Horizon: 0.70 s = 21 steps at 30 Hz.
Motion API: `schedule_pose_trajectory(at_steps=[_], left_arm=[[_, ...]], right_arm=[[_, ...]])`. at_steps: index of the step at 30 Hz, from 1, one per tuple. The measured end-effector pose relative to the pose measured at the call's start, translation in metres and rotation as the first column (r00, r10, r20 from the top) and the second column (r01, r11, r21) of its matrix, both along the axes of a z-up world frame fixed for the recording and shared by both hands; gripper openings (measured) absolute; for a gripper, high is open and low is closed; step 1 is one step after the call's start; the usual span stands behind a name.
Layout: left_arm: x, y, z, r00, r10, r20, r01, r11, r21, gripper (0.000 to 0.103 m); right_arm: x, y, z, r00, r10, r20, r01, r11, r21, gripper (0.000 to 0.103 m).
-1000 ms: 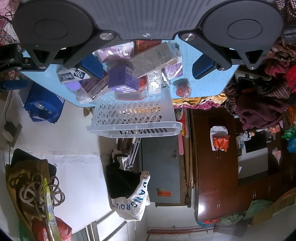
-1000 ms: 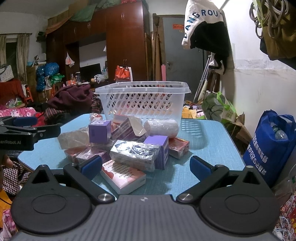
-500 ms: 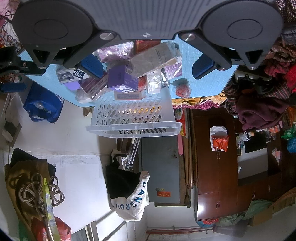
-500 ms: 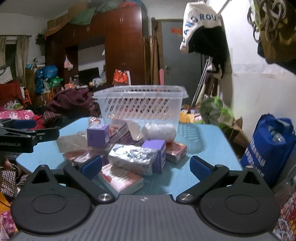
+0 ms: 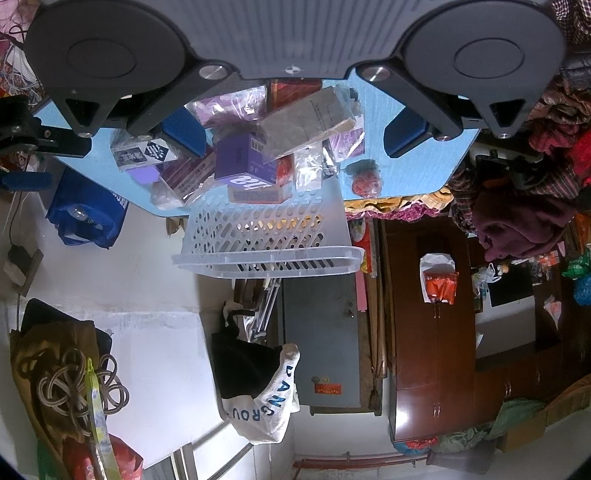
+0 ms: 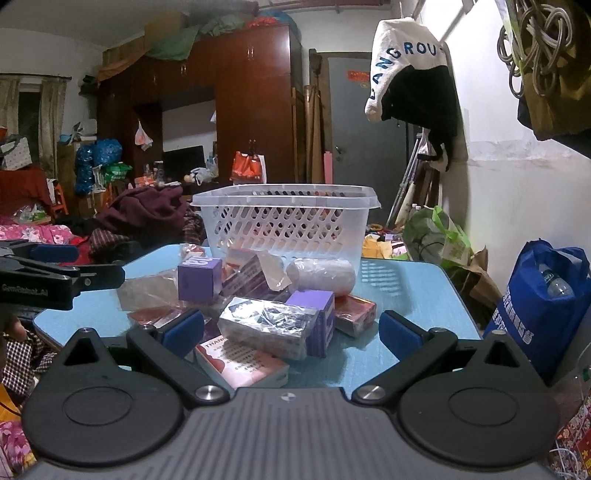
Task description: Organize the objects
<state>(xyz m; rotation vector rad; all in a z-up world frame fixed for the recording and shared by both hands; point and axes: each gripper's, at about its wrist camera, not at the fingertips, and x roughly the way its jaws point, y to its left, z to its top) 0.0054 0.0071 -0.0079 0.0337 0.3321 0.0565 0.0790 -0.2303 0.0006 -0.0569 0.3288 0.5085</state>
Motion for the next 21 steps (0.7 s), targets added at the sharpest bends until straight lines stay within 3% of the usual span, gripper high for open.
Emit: schedule_pose_trajectory(at_steps=[4,14,18,21], left_arm=[[-0.001,0.005,-0.002,1.000,0.014,0.012,-0.014,1.000,-0.011,0.103],[0.012,0.031,-0.023,1.000,-0.003,0.021,0.004,0.998,-0.068,0.097],[0.025,0.027,-0.035,0.999,-0.020,0.030,0.020,1.000,-0.018,0.097],[0.034,0.021,-0.041,0.999,-0.021,0.028,0.021,1.000,0.005,0.097]], right_arm=[[-0.004,0.001,-0.001,0.999,0.027,0.047,-0.027,1.000,-0.005,0.103],[0.011,0.001,-0.016,0.999,0.041,0.022,-0.043,0.996,0.072,0.103],[0.017,0.013,-0.025,0.999,0.045,0.014,-0.047,0.994,0.096,0.103],[0.016,0.028,-0.030,0.999,0.042,0.029,-0.044,0.998,0.053,0.103]])
